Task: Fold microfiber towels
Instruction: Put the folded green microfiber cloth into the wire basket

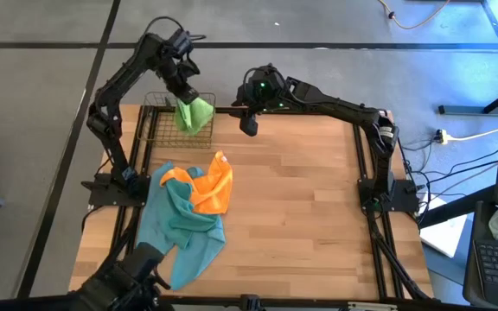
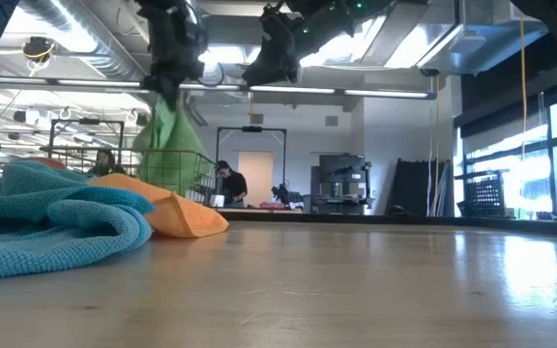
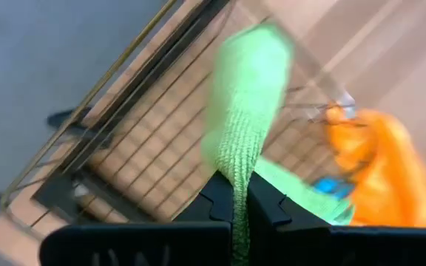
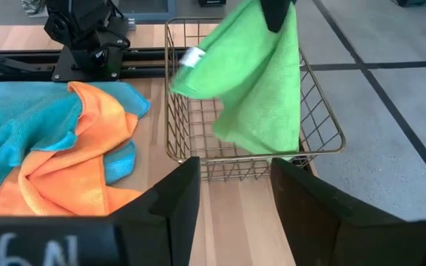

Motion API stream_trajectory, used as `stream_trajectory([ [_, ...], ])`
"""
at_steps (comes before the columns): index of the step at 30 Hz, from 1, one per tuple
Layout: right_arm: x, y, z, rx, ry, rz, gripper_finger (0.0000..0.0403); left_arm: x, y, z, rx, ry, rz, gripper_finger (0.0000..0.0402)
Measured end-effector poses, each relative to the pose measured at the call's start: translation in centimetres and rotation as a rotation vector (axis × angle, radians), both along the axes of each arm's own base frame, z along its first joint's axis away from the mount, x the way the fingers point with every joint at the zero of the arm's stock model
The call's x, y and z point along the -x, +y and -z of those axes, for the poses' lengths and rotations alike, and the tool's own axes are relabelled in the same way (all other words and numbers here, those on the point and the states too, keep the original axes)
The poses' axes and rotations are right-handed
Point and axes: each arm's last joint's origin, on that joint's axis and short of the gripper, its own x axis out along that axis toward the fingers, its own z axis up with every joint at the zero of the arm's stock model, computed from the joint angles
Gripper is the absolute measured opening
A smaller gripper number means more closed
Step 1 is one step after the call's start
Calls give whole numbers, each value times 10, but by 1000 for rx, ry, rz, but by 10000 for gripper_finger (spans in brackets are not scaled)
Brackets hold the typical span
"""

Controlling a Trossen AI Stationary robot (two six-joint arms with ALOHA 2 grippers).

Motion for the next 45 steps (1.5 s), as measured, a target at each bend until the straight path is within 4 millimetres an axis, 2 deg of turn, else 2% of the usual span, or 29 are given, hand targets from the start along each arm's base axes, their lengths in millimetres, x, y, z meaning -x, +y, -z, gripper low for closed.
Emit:
stream_trajectory([
  [4, 0, 0, 0, -6, -2, -13, 168, 14, 12, 30, 95, -25, -45, 0],
  [10, 0, 1, 0, -7, -2, -13, 168, 30, 20, 99, 153, 27, -38, 0],
  [13, 0, 1, 0, -19, 0, -7, 168, 37, 15, 117, 198, 92, -49, 0],
  [15, 0, 1, 0, -39, -3, 6, 168, 38, 12, 121, 220, 103, -36, 0],
  [18, 0, 1, 0, -53, -5, 15, 168, 39, 10, 120, 199, 120, 2, 0],
  [24, -1, 2, 0, -51, -8, 12, 168, 38, 22, 125, 41, 178, 19, 0],
  [30, -1, 2, 1, -50, -7, 12, 168, 30, 19, 119, 57, 128, -31, 0],
  [36, -2, 0, -1, 18, -14, 48, 168, 18, -10, 87, 48, 24, 33, 0],
  [42, -16, -5, -20, 114, -263, 0, 186, 17, -38, 48, -104, -53, 83, 0],
  [45, -25, -14, -3, 46, -272, -6, 208, 21, -47, 36, -143, -69, 89, 0],
])
